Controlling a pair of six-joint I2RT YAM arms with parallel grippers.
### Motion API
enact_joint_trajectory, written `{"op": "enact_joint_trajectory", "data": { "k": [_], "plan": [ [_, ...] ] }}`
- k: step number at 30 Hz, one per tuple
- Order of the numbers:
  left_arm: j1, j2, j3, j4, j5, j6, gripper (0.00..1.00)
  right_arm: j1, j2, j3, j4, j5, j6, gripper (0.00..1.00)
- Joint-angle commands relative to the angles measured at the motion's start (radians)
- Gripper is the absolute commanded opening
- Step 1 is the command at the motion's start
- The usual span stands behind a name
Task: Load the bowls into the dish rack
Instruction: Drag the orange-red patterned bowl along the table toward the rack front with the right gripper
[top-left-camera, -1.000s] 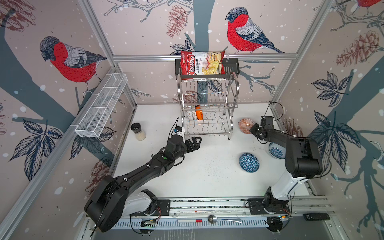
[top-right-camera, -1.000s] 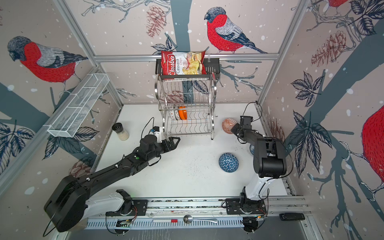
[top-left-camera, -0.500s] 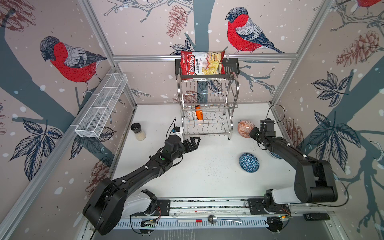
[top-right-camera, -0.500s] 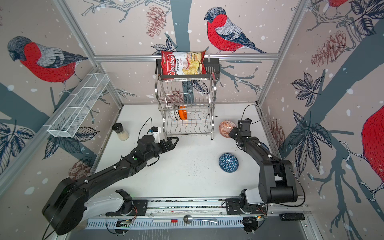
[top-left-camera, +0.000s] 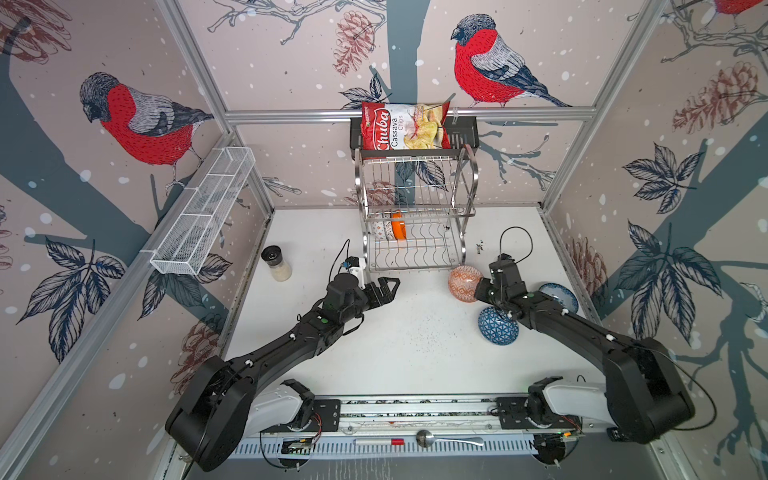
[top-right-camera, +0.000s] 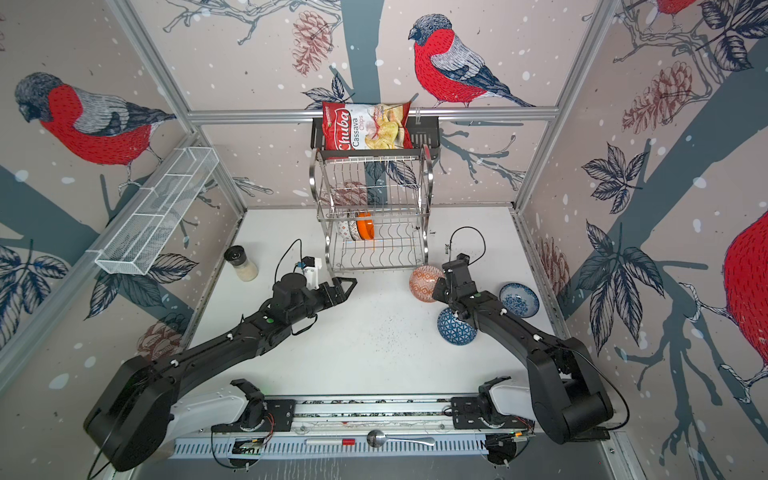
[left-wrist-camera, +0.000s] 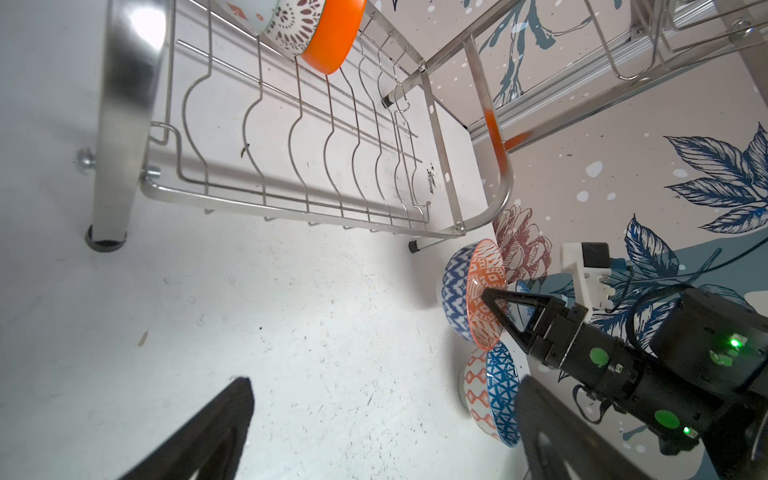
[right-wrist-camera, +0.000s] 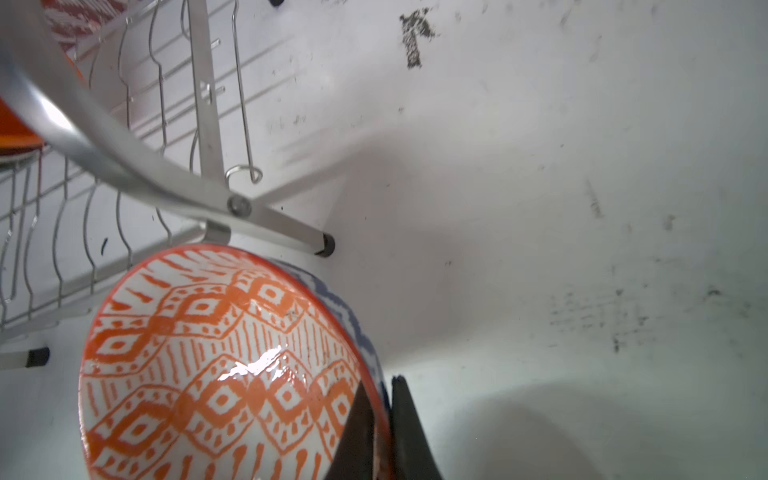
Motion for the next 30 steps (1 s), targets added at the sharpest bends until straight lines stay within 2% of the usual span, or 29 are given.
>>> {"op": "enact_joint_trajectory", "data": {
  "k": [1, 6, 14, 22, 30],
  "plan": [
    [0.017, -0.011, -0.027, 0.069, 0.025, -0.019, 0.98, 0.082, 0.030, -0.004, 0.080, 0.041, 0.056, 0.02],
    [0.034, -0.030, -0.041, 0.052, 0.026, -0.015, 0.98, 0.205, 0.160, 0.050, 0.117, 0.052, 0.083, 0.05],
    [0.071, -0.056, -0.060, 0.021, 0.030, -0.012, 0.98, 0.287, 0.346, 0.197, 0.127, 0.018, 0.089, 0.09],
    [0.098, -0.066, -0.070, 0.016, 0.045, -0.010, 0.98, 0.307, 0.377, 0.252, 0.107, -0.014, 0.081, 0.25],
    [0.101, -0.041, -0.078, 0.057, 0.058, -0.036, 0.98, 0.323, 0.353, 0.321, 0.023, 0.049, 0.022, 0.42]
  ]
}}
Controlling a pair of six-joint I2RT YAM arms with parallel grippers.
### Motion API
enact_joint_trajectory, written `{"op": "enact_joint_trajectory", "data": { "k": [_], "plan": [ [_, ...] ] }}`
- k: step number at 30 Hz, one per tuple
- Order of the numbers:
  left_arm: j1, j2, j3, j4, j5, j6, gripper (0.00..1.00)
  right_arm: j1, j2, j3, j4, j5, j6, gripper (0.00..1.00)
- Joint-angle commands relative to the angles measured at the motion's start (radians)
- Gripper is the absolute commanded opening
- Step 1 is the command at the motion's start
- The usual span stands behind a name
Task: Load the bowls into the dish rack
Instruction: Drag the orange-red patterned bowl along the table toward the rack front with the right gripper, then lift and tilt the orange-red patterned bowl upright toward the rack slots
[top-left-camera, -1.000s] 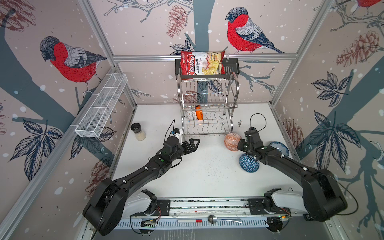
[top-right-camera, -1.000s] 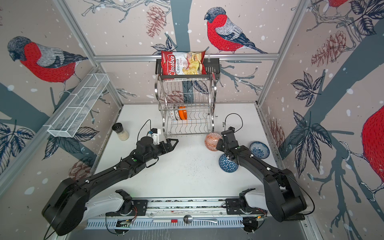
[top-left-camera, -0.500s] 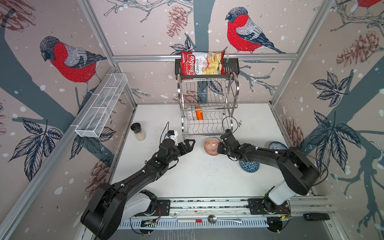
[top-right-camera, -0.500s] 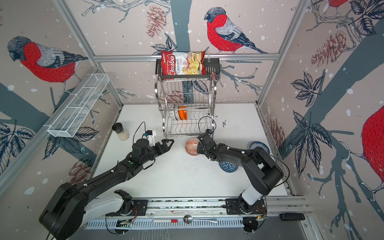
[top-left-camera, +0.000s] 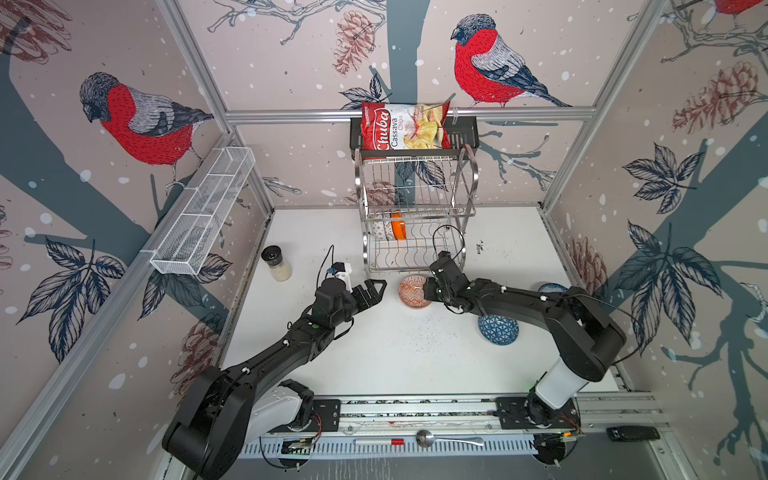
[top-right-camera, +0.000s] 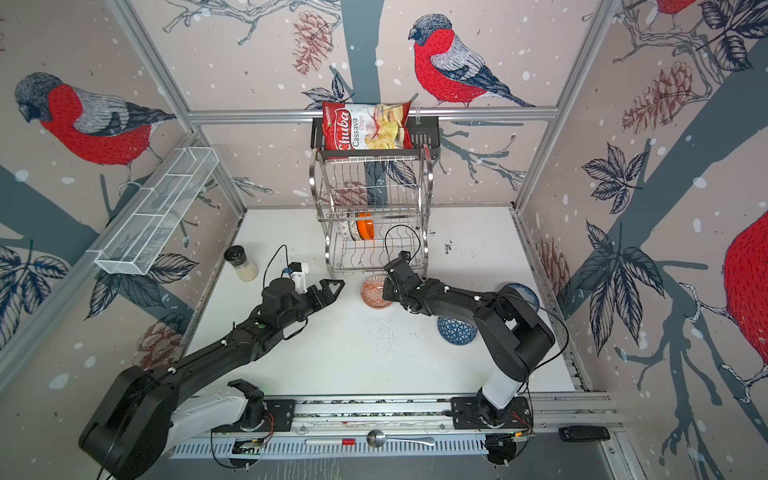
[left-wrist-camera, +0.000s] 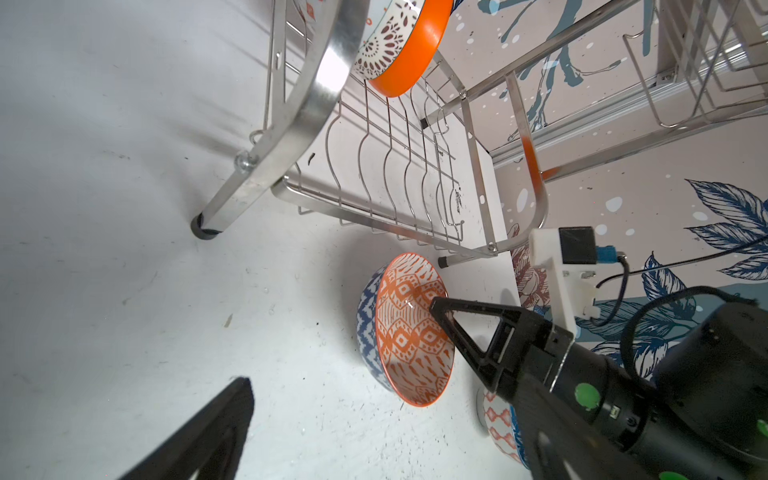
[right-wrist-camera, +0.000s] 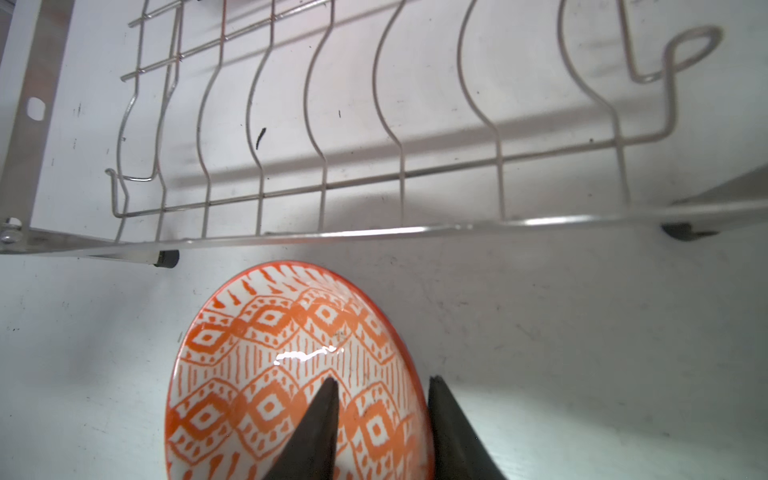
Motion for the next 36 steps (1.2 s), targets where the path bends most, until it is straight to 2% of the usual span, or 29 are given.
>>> {"op": "enact_joint_trajectory", "data": {
  "k": [1, 4, 9, 14, 18, 22, 29, 36],
  "plan": [
    [0.004, 0.000, 0.000, 0.036, 0.019, -0.005, 0.98, 0.016, -0.032, 0.021, -0.053, 0.063, -0.041, 0.43],
    [0.008, -0.007, -0.004, 0.033, 0.020, -0.001, 0.98, 0.039, -0.065, 0.029, -0.080, 0.133, -0.065, 0.56],
    [0.024, -0.006, -0.011, 0.039, 0.042, -0.012, 0.98, 0.075, -0.073, 0.064, -0.122, 0.214, -0.092, 0.68],
    [0.058, -0.019, -0.038, 0.066, 0.078, -0.039, 0.98, 0.127, -0.038, 0.117, -0.117, 0.183, -0.113, 0.69],
    [0.111, -0.022, -0.053, 0.082, 0.139, -0.062, 0.98, 0.180, 0.058, 0.201, -0.136, 0.163, -0.128, 0.70],
    [0.151, -0.038, -0.058, 0.056, 0.163, -0.064, 0.98, 0.207, 0.151, 0.272, -0.157, 0.130, -0.137, 0.66],
    [0.180, -0.058, -0.079, 0.054, 0.180, -0.053, 0.98, 0.219, 0.244, 0.333, -0.210, 0.163, -0.142, 0.55],
    [0.197, -0.025, -0.080, 0.081, 0.206, -0.063, 0.98, 0.219, 0.292, 0.352, -0.236, 0.182, -0.146, 0.33]
  ]
}}
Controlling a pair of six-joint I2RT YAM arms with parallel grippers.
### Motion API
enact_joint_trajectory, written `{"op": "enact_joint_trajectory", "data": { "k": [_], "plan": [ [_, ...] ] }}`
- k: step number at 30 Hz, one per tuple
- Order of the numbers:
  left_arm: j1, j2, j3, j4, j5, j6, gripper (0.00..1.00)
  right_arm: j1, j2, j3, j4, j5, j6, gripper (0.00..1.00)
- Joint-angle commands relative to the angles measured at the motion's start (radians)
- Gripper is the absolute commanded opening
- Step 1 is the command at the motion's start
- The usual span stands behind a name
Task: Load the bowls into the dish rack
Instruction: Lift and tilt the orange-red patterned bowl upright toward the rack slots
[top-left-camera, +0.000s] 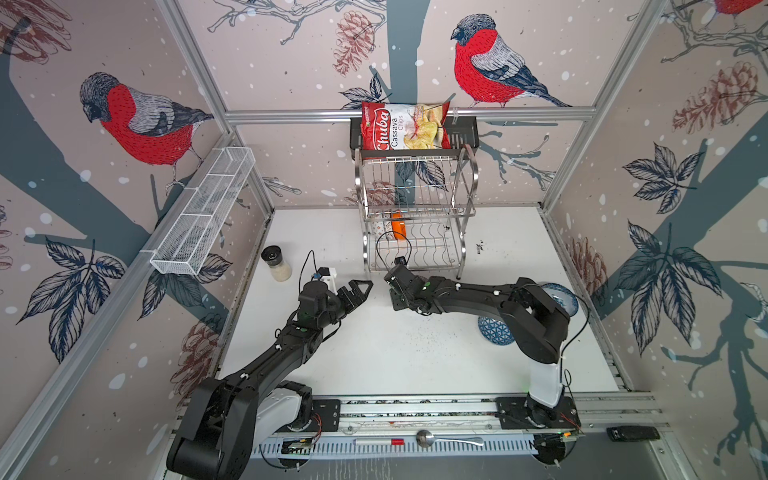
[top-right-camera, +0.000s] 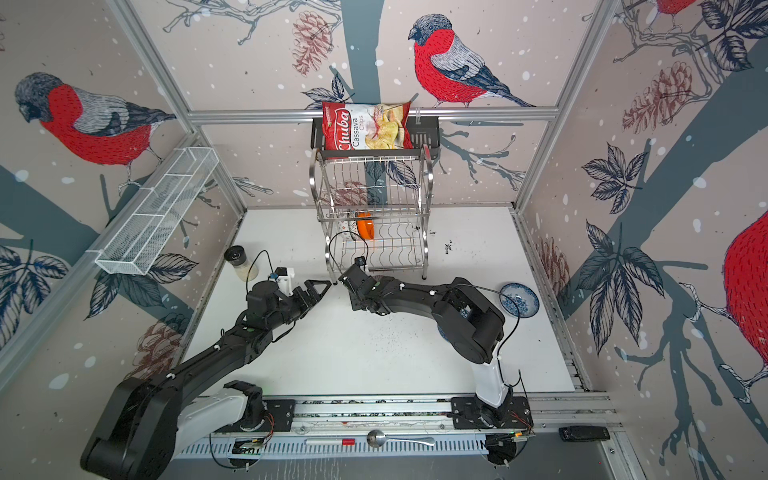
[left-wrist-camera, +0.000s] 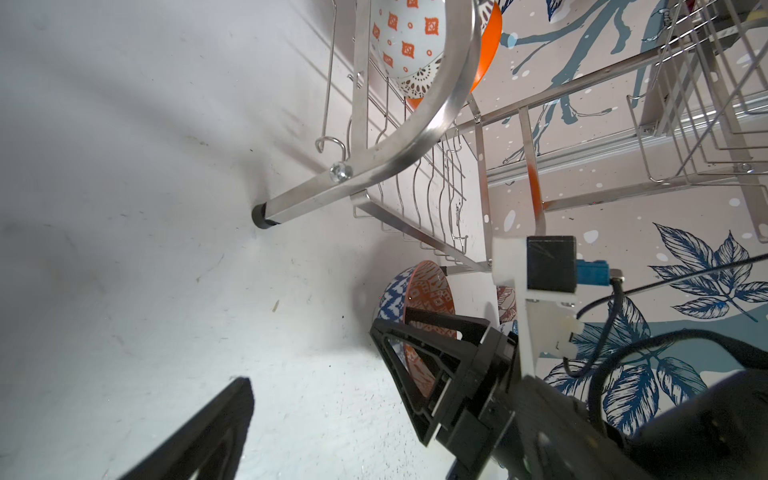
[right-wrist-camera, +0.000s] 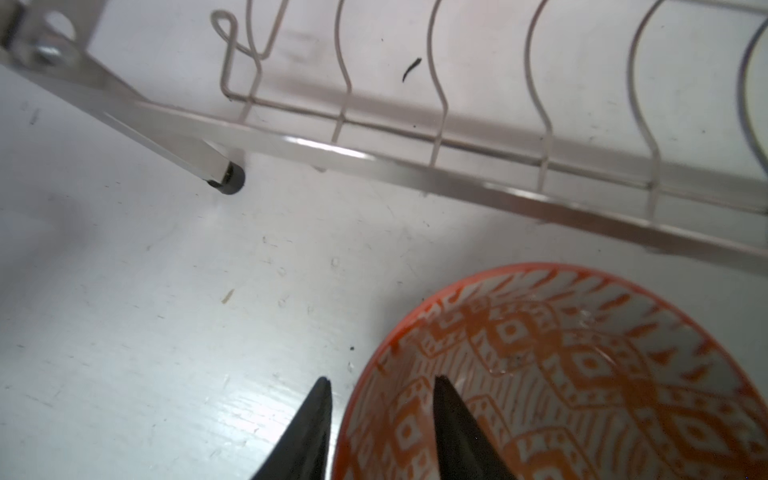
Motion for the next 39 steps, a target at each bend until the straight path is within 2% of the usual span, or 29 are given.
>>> {"op": "enact_joint_trajectory", "data": {
  "k": [1, 4, 6, 20, 29, 33, 39],
  "plan": [
    [0.005, 0.011, 0.003, 0.051, 0.029, -0.006, 0.98, 0.002, 0.002, 0.007, -0.017, 0.022, -0.006, 0.28],
    [0.006, 0.019, 0.010, 0.046, 0.031, -0.007, 0.98, 0.000, -0.008, 0.000, -0.007, 0.000, -0.010, 0.14],
    [0.006, 0.022, 0.013, 0.046, 0.032, -0.007, 0.98, -0.004, -0.026, -0.010, 0.008, -0.027, -0.014, 0.11],
    [0.007, 0.034, 0.039, 0.027, 0.045, 0.001, 0.98, -0.051, -0.244, -0.119, 0.159, -0.269, -0.020, 0.05],
    [0.012, 0.050, 0.096, -0.004, 0.073, 0.023, 0.98, -0.128, -0.457, -0.326, 0.470, -0.429, 0.033, 0.02],
    [0.014, 0.067, 0.150, -0.050, 0.096, 0.044, 0.98, -0.190, -0.486, -0.376, 0.604, -0.520, 0.076, 0.02],
    [0.018, 0.074, 0.261, -0.201, 0.102, 0.150, 0.98, -0.221, -0.490, -0.415, 0.757, -0.568, 0.106, 0.02]
  ]
}}
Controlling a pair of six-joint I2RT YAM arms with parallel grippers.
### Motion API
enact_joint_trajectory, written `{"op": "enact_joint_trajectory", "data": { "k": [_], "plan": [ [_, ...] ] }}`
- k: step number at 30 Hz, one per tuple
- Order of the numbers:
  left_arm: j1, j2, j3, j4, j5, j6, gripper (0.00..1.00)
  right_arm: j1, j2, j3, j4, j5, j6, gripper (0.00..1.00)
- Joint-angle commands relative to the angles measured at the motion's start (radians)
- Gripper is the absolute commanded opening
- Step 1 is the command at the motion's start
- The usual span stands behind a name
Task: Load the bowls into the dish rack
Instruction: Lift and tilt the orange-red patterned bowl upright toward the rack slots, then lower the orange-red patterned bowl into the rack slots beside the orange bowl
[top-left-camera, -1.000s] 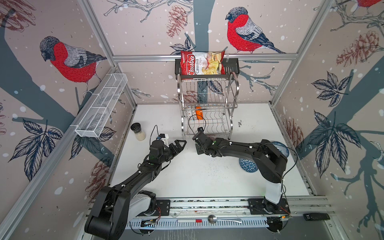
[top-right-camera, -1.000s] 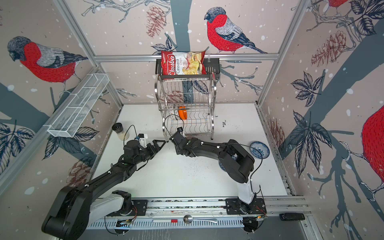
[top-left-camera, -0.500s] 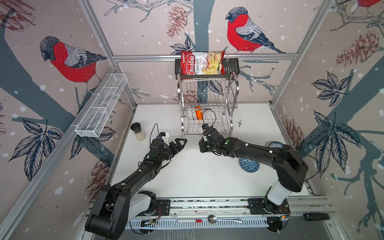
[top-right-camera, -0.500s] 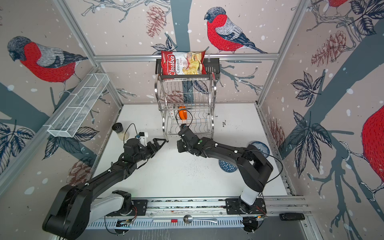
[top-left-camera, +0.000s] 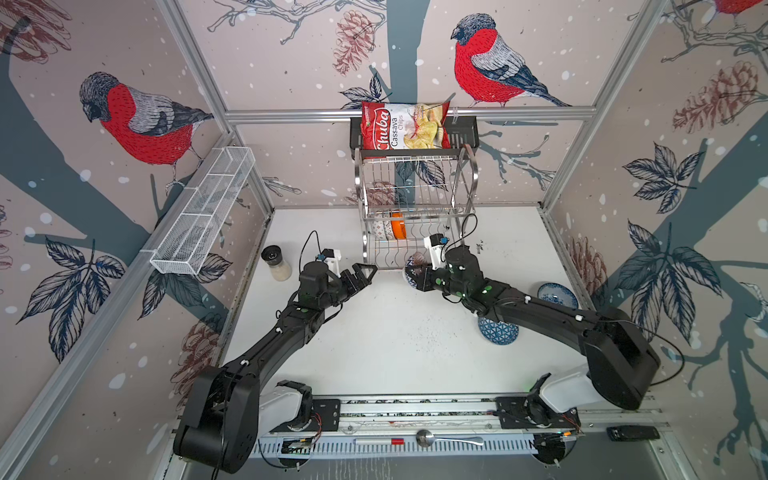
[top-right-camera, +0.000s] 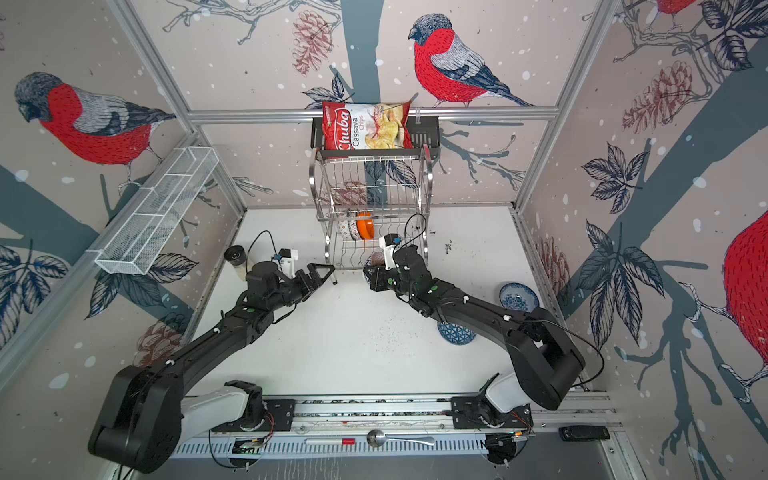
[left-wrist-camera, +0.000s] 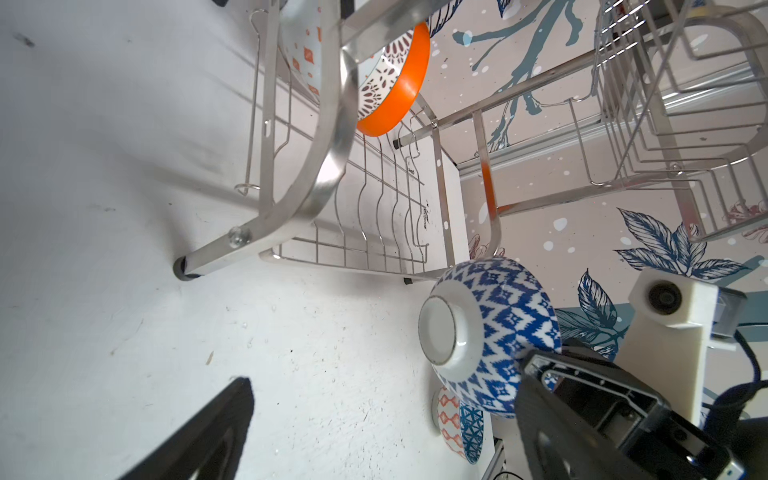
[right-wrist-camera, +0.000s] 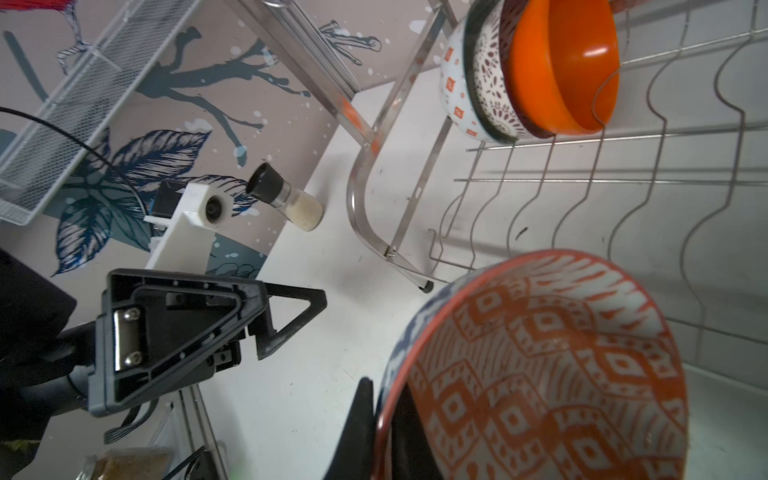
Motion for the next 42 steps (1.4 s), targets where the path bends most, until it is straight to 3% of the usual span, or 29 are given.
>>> {"op": "enact_joint_trajectory", "data": {
  "k": [1, 6, 13, 19, 27, 42],
  "plan": [
    [0.004, 0.009, 0.059, -0.116, 0.022, 0.102, 0.98, -0.011, -0.009, -0.025, 0.219, -0.061, 0.034, 0.02],
    [0.009, 0.030, 0.128, -0.205, 0.038, 0.159, 0.98, -0.016, -0.002, -0.090, 0.424, -0.069, 0.092, 0.02],
    [0.013, 0.085, 0.197, -0.262, 0.095, 0.214, 0.98, -0.014, 0.095, -0.026, 0.504, -0.099, 0.157, 0.02],
    [0.020, 0.058, 0.143, -0.152, 0.175, 0.189, 0.98, -0.021, 0.171, -0.009, 0.611, -0.109, 0.217, 0.02],
    [0.029, 0.000, 0.126, -0.113, 0.181, 0.198, 0.98, -0.029, 0.297, 0.021, 0.796, -0.163, 0.316, 0.01],
    [0.084, 0.023, 0.088, -0.029, 0.239, 0.130, 0.98, -0.046, 0.470, 0.164, 0.856, -0.176, 0.402, 0.01]
  ]
}}
